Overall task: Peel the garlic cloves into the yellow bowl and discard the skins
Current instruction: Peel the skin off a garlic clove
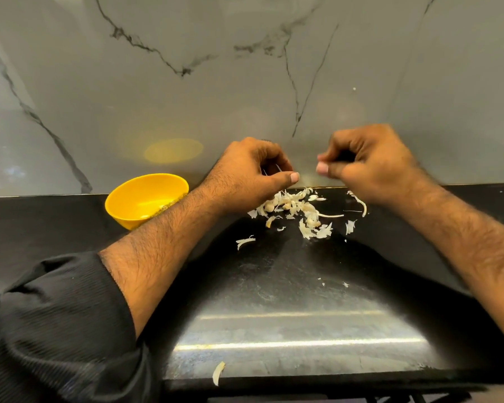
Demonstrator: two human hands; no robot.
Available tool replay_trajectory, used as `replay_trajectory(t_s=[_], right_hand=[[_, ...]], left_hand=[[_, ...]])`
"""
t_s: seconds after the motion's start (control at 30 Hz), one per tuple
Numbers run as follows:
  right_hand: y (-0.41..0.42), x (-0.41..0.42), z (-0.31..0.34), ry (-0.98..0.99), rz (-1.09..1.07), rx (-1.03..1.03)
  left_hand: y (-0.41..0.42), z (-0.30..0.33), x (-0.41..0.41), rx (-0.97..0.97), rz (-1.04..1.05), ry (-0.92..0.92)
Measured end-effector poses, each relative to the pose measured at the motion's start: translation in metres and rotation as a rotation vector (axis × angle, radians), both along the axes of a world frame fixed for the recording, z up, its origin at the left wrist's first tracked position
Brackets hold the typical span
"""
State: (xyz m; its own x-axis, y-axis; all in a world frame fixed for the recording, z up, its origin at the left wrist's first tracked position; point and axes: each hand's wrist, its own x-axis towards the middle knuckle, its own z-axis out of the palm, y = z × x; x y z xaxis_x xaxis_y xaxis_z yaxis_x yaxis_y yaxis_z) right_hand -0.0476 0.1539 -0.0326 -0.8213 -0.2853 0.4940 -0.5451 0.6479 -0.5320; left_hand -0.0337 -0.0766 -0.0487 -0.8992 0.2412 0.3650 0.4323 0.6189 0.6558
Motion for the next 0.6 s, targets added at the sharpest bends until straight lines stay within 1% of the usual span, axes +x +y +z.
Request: replay_trajectory(t_s=[0.03, 0.07, 0.1, 0.17, 0.2, 0.23, 0.27, 0.3, 0.37, 0.43, 0.47, 0.53, 0.6], right_hand=[[0.0, -0.001, 0.0, 0.072, 0.036, -0.093], [0.0, -0.003, 0.0, 0.064, 0.069, -0.105], [-0.003, -0.007, -0.003, -0.013, 0.066, -0.008], [-0.008, -0.01, -0.015, -0.225, -0.018, 0.395], [-0.006, -0.011, -0.018, -0.259, -0.065, 0.506], [-0.005, -0.011, -0.019, -0.258, -0.082, 0.521], [-0.005, -0.01, -0.018, -0.248, -0.068, 0.454], [-0.003, -0.01, -0.016, -0.25, -0.04, 0.315], [0.006, -0.013, -0.013, -0.293, 0.021, -0.053], [0.014, -0.014, -0.008, -0.427, 0.136, -0.374], [0.015, -0.013, -0.007, -0.513, 0.197, -0.482], [0.016, -0.011, -0.005, -0.657, 0.292, -0.629], [0.013, -0.009, -0.005, -0.722, 0.344, -0.66]], left_hand=[[0.0, 0.001, 0.0, -0.004, -0.004, -0.001], [0.0, 0.001, 0.0, -0.008, -0.005, 0.002], [0.0, 0.001, 0.0, -0.01, -0.004, 0.009], [0.0, 0.0, 0.001, -0.011, -0.003, 0.008], [0.001, 0.001, 0.001, -0.014, -0.007, 0.001], [0.001, 0.001, 0.002, -0.013, -0.008, -0.002], [-0.001, 0.001, 0.002, -0.007, -0.004, 0.001], [-0.003, 0.001, 0.002, 0.0, -0.002, 0.004], [-0.004, 0.002, 0.0, 0.012, -0.005, -0.001], [-0.003, 0.002, -0.001, 0.019, -0.013, -0.004], [-0.003, 0.001, 0.0, 0.021, -0.017, 0.0], [-0.002, 0.0, 0.001, 0.027, -0.027, 0.017], [0.0, -0.001, 0.002, 0.031, -0.037, 0.048]])
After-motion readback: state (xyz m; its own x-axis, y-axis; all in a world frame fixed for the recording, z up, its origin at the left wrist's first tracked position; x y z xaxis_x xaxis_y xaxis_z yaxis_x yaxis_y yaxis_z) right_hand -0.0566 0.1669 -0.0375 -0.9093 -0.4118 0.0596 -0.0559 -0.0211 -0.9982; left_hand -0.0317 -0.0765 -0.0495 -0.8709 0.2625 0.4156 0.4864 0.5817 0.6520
